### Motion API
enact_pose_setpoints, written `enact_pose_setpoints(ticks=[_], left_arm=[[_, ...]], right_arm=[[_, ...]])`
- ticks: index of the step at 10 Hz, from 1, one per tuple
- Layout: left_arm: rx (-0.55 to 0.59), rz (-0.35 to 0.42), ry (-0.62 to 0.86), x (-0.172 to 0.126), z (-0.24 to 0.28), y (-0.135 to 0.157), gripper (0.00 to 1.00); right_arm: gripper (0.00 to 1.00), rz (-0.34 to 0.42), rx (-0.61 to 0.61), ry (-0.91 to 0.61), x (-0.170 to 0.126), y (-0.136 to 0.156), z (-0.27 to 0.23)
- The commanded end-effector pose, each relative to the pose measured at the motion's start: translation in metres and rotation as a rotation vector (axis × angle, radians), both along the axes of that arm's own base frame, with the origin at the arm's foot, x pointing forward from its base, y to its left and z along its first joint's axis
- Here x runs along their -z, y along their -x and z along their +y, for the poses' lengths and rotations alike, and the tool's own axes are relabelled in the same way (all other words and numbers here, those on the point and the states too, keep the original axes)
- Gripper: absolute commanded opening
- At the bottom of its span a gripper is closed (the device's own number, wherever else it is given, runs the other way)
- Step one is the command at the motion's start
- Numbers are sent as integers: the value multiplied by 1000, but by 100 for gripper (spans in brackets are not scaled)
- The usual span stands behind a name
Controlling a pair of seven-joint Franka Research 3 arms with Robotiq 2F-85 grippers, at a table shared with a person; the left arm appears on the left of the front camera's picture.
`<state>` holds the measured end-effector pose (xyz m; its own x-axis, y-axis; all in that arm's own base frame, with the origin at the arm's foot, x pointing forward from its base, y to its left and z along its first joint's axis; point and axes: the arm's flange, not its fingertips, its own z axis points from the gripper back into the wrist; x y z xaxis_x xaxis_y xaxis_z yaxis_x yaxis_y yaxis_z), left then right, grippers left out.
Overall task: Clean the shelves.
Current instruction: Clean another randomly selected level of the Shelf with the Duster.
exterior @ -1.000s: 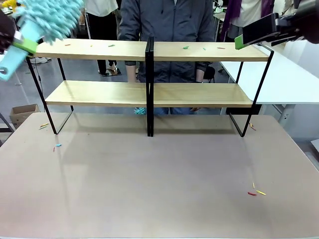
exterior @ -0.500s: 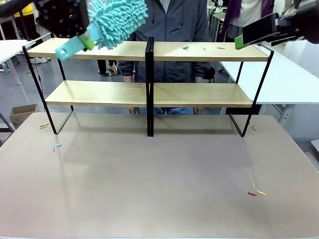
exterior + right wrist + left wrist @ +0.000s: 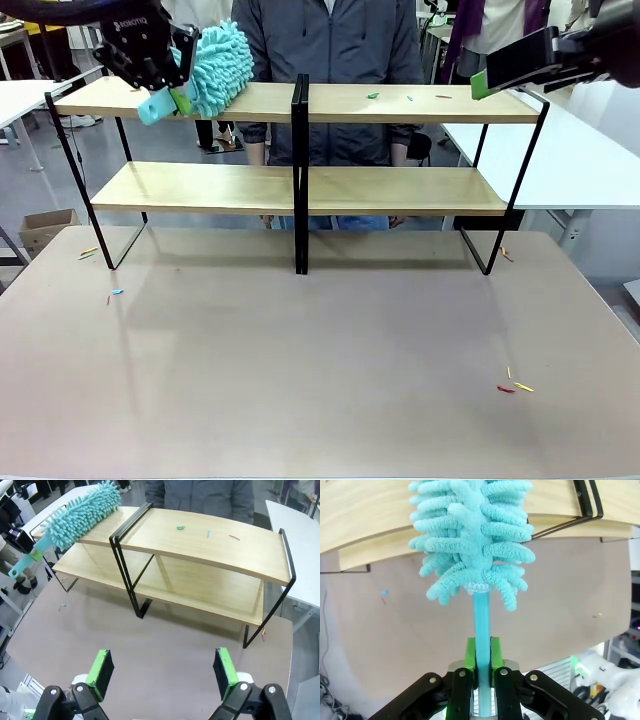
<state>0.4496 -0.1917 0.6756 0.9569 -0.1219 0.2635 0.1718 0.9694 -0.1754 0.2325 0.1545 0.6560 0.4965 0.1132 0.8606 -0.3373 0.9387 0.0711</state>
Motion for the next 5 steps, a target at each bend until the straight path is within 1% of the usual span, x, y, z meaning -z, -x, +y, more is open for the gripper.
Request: enact_pose_setpoints(ticks=[1,2,3,4,5], left_arm=[[-30,-2,-4,-10,3,6,13],[-54,-4,-26,-8,6,8,13],[-103,10,-64,-4,10,10,13],[-162,26,-106,-1,15,13,13],[-251,12,-145,1,23,19,13]], right_arm=[[100,-5,11,4,-1,0,0],[100,-5,11,4,-1,0,0],[100,-5,11,4,-1,0,0],[100,-5,11,4,-1,0,0],[100,-5,11,4,-1,0,0]])
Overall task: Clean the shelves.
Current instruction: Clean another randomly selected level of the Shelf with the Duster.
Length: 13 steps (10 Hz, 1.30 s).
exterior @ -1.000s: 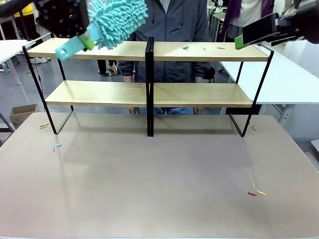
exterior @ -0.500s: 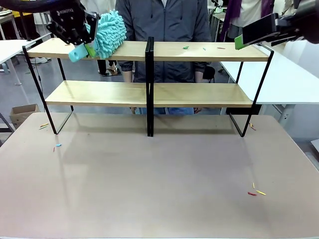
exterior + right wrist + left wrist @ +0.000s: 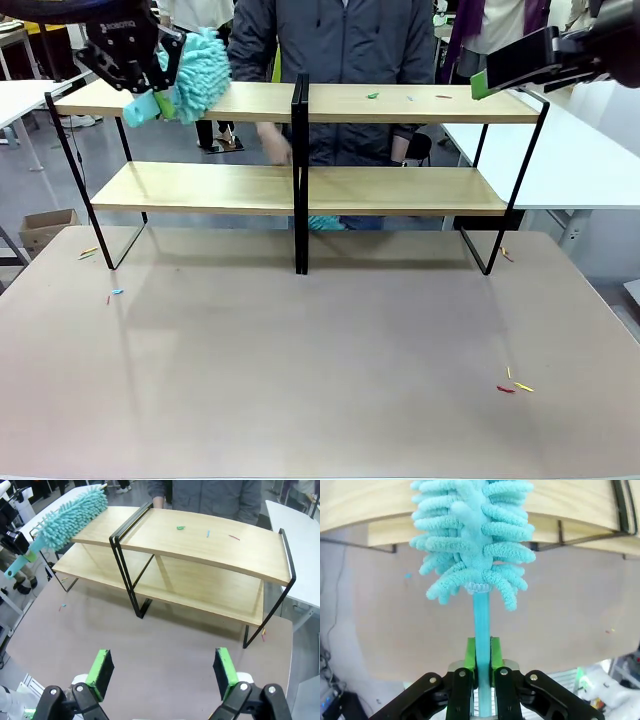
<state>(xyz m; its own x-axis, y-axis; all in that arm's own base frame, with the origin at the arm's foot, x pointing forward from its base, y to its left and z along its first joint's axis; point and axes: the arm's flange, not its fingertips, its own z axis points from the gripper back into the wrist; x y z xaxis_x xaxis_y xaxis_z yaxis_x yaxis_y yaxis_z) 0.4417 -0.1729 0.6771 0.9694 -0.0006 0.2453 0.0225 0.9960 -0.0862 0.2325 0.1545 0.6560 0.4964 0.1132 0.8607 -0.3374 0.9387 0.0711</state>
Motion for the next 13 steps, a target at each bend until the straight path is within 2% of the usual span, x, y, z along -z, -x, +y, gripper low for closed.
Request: enact_pose_setpoints(ticks=[1,4,5,6,7,10,12,13], left_arm=[[-175,4,-118,3,13,18,13],[-439,-58,-338,-4,61,30,13],[-441,-90,-314,-10,75,33,13],[-346,-138,-225,-17,77,41,13],[-271,-155,-178,-21,76,49,13],[-179,-130,-115,-24,76,56,13],[-21,-184,107,-43,88,68,13],[126,-212,227,-62,111,76,13]], right_arm=[[100,-5,11,4,-1,0,0],[100,-5,11,4,-1,0,0],[100,-5,11,4,-1,0,0],[100,-5,11,4,-1,0,0],[100,-5,11,4,-1,0,0],[100,-5,11,4,-1,0,0],[100,-5,11,4,-1,0,0],[100,-5,11,4,-1,0,0]])
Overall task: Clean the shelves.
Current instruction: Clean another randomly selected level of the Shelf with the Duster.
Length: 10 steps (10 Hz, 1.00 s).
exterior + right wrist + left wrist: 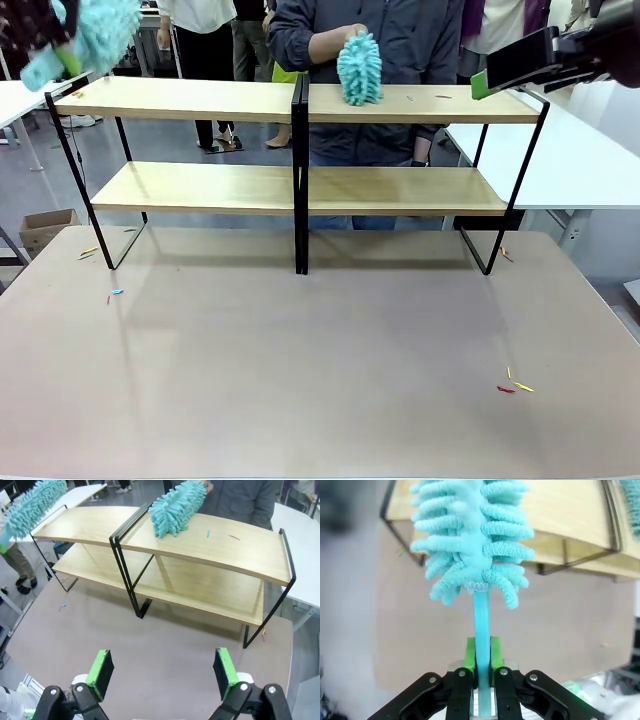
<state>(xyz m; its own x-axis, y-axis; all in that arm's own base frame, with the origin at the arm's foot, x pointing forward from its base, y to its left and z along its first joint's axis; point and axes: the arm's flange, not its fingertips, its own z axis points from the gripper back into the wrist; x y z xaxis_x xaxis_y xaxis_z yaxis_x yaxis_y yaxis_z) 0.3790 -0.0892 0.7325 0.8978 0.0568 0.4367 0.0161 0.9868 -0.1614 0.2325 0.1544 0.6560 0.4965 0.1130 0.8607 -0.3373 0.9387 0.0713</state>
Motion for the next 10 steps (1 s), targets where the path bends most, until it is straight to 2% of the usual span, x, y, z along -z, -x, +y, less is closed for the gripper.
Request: enact_pose_setpoints(ticks=[1,2,3,4,5,6,7,8,9,10], left_arm=[[325,-40,223,-27,57,14,13],[474,-45,307,-44,89,16,13],[559,-68,343,-55,121,22,13],[623,-122,389,-62,159,27,13],[687,-145,485,-64,192,32,13],[694,-178,584,-60,223,36,13],[674,-164,655,-50,242,36,13],[556,-153,702,-38,245,30,13],[686,-210,568,-49,232,53,13],[686,-210,568,-49,232,53,13]], right_arm=[[100,-5,11,4,-1,0,0],[100,-5,11,4,-1,0,0],[100,-5,11,4,-1,0,0],[100,-5,11,4,-1,0,0],[100,-5,11,4,-1,0,0],[100,-5,11,4,-1,0,0],[100,-5,11,4,-1,0,0],[100,-5,11,4,-1,0,0],[100,-5,11,4,-1,0,0],[100,-5,11,4,-1,0,0]])
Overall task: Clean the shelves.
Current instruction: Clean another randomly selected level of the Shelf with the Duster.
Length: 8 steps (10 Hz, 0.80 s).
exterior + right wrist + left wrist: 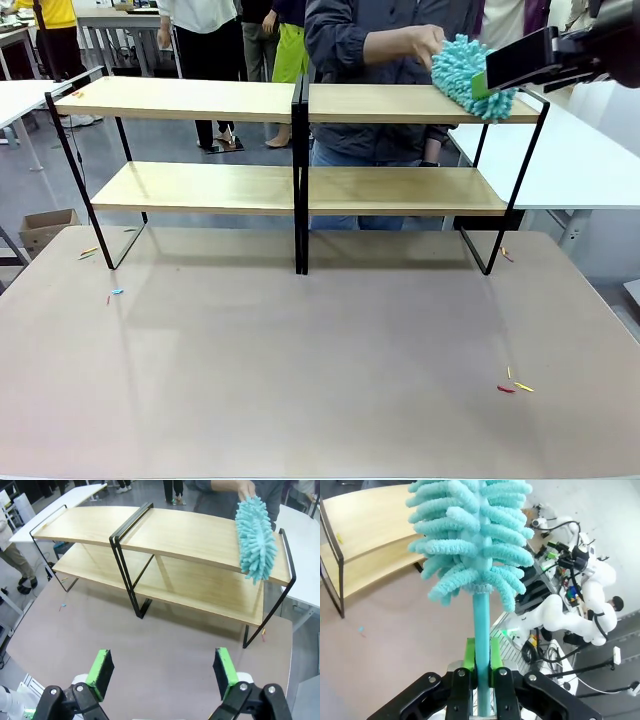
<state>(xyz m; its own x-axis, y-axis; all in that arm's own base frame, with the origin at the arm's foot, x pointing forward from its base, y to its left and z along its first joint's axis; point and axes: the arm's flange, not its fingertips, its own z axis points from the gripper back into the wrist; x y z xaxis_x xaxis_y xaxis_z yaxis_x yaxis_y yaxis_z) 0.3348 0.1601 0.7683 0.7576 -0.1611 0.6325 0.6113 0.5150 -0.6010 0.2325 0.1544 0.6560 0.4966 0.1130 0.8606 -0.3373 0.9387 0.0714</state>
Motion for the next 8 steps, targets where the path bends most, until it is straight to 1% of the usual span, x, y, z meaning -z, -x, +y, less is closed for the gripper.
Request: enact_pose_setpoints(ticks=[1,2,3,4,5,6,7,8], left_arm=[[23,-52,-39,-13,-17,9,13],[23,-52,-39,-13,-17,9,13],[3,-10,-24,-7,-10,2,13],[22,24,-165,3,-36,-4,13],[68,76,-290,16,-66,-12,13],[103,130,-373,31,-91,-15,13],[38,143,-478,53,-117,-20,13],[-4,165,-544,68,-131,-25,13]], right_arm=[[100,-5,11,4,-1,0,0],[100,-5,11,4,-1,0,0],[100,-5,11,4,-1,0,0],[100,-5,11,4,-1,0,0],[100,-5,11,4,-1,0,0],[100,-5,11,4,-1,0,0],[100,-5,11,4,-1,0,0],[100,-5,11,4,-1,0,0]])
